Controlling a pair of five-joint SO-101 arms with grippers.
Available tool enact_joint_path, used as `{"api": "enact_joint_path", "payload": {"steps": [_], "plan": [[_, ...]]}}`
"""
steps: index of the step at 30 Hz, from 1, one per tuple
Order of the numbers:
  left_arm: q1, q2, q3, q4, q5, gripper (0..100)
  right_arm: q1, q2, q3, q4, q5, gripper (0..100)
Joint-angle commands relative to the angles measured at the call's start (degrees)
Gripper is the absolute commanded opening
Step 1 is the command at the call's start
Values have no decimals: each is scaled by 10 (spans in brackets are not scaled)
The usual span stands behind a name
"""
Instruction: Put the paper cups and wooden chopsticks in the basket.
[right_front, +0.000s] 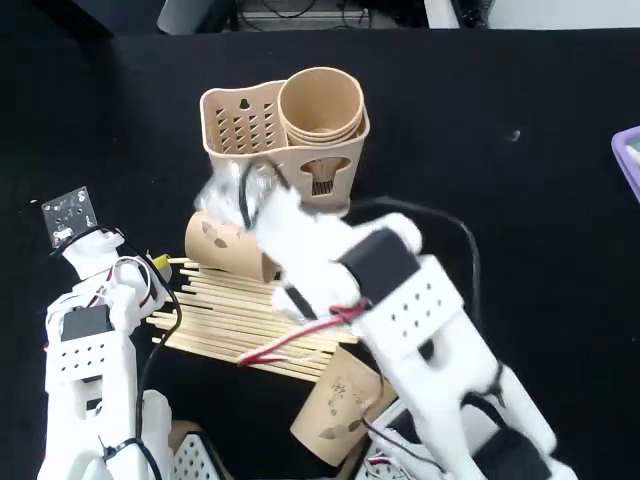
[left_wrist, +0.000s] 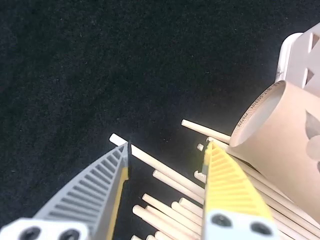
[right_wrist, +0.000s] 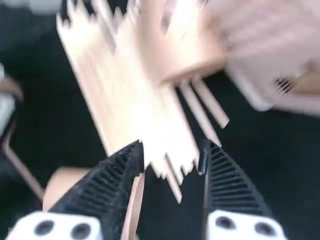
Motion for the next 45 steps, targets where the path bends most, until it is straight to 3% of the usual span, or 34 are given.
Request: {"api": "enact_joint_path", "payload": {"steps": [1,11,27,35,45], "plan": [[-1,-11,-7,-9,3,241,-2,-80,73,58,63,188],[-1,-11,-7,-9,3,241,77,-56,228,57,156,191],[0,-11,-7,-9,3,241,75,-51,251,58,220,187],[-1,-11,-7,-9,3,241,3,-45,264,57,229,187],[-5,-11,-7,-9,3,241,4,155,225,57,229,178]]}}
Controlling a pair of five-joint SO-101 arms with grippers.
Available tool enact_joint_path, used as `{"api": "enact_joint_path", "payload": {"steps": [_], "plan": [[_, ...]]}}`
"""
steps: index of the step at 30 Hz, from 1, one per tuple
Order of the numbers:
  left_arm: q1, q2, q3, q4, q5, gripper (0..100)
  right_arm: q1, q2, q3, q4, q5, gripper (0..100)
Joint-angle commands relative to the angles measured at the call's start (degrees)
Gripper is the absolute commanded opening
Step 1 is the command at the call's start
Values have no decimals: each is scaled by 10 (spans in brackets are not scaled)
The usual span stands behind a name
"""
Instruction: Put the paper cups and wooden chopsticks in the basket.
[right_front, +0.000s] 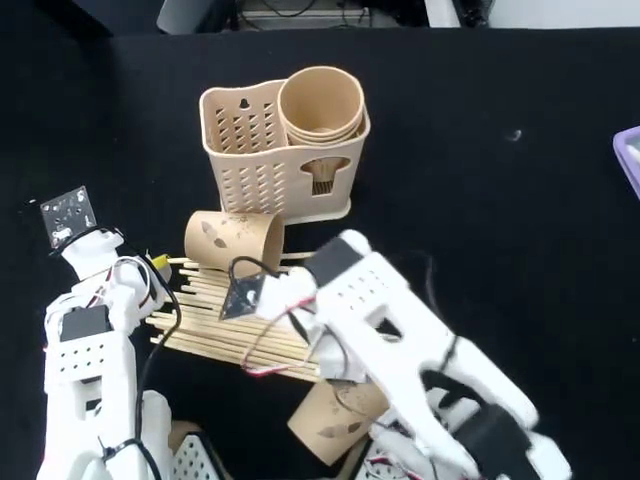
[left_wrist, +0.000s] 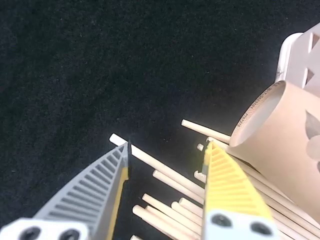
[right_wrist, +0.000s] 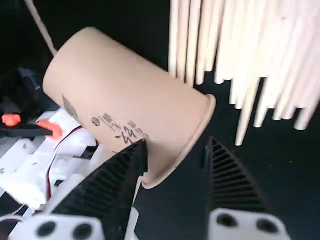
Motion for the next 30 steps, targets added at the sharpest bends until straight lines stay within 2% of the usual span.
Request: {"api": "enact_joint_path", "payload": {"steps": [1,6,11,21,30], "plan": [[-5,-11,-7,-9,3,241,-5,88,-40,18,5,158],[-5,-11,-7,-9,3,241,-4,80,-50,18,4,8],[-5,-11,-7,-9,3,241,32,0,-56,19,6,11],[-4,-11,-7,-9,3,241,162,-129,-101,20,10,11],[-2,-11,-7,-9,3,241,358,-160,-257,19,84,11]]}}
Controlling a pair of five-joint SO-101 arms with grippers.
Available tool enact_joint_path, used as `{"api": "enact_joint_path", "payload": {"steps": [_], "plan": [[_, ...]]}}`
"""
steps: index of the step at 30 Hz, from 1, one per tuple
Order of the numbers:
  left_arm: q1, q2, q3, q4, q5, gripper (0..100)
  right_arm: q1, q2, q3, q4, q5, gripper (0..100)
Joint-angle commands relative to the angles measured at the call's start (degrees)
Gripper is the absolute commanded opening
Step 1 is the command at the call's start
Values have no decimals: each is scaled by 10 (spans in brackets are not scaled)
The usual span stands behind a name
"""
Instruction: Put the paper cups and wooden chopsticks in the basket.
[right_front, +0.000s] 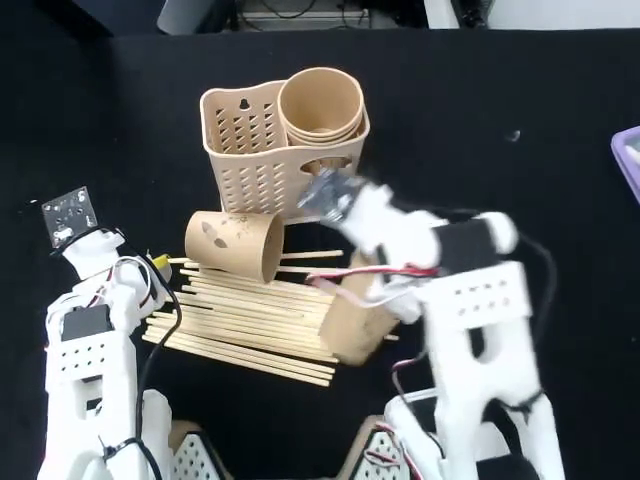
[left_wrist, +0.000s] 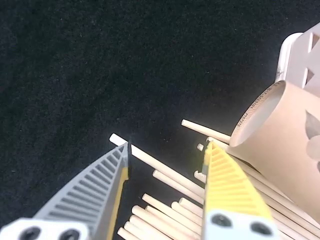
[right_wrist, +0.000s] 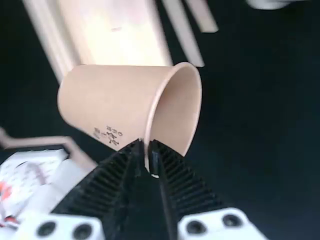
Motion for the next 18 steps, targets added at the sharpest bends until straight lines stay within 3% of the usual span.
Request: {"api": "enact_joint_path", "payload": {"steps": [1,9,15,18], "plan": [[-1,-11,-7,-9,3,241,114,-18,-106,18,49,11],[-3,-11,-9,-9,3,241,257,-16,-84,-21,128,11],[-4,-11,-8,-9,3,241,291,-16,51,-175,62,11],[-2,-11,-7,-9,3,241,283,-17,83,-200,25,15]]}}
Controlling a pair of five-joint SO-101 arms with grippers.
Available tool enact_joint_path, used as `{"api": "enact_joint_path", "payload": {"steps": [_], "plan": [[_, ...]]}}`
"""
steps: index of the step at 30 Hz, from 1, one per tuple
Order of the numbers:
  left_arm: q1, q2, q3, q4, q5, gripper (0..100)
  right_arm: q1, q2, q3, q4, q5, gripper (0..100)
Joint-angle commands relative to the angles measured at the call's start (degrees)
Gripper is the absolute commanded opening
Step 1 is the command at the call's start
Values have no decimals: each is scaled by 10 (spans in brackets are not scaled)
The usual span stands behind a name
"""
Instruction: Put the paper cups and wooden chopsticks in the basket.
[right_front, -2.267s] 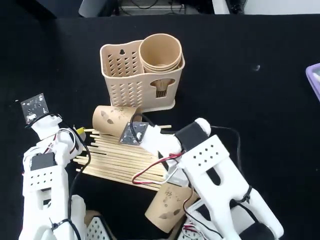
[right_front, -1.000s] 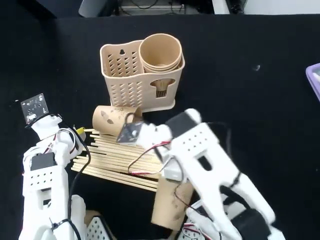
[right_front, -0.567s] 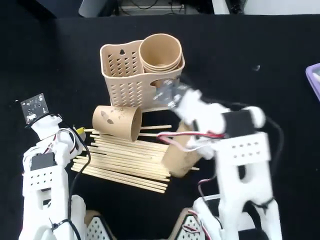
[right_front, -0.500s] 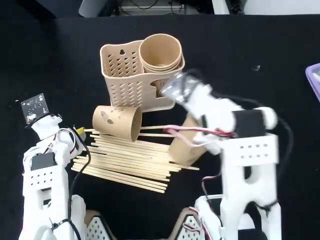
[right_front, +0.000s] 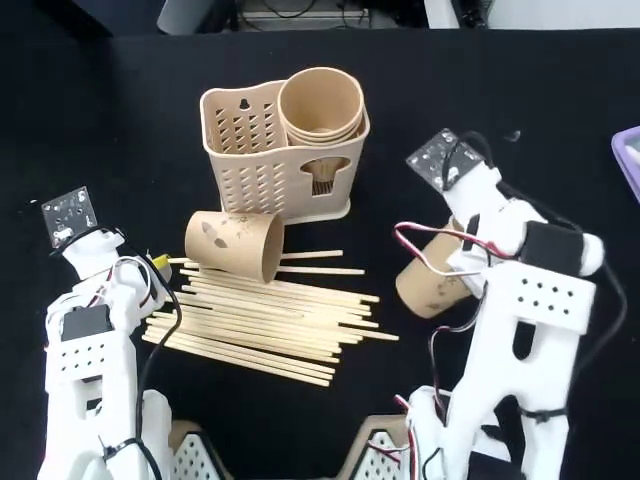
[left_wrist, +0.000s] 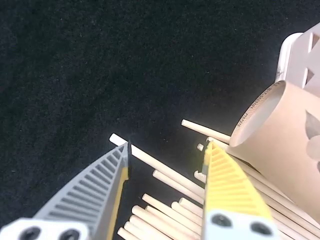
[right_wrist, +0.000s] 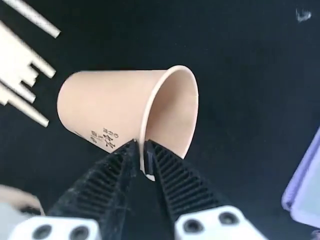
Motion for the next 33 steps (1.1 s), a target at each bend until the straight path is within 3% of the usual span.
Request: {"api": "enact_joint_path", "payload": {"steps": [1,5,11,18,28,33], "plan": [[-1,-11,-7,-9,3,241,-6,-15,32,-49,-56,15],[-1,-11,-7,-9,3,241,-49,-15,36,-24,-80,25],[-5,-11,-7,-9,3,241,-102,-15,35,12,-98,145],[-5,-11,-8,-9,3,241,-128,-15,36,12,-96,8],[-5,-11,-9,-9,3,241,-130,-15,37,12,-98,15],[-5,-11,-9,-9,3,241,-131,-15,109,4,-94,45]]}}
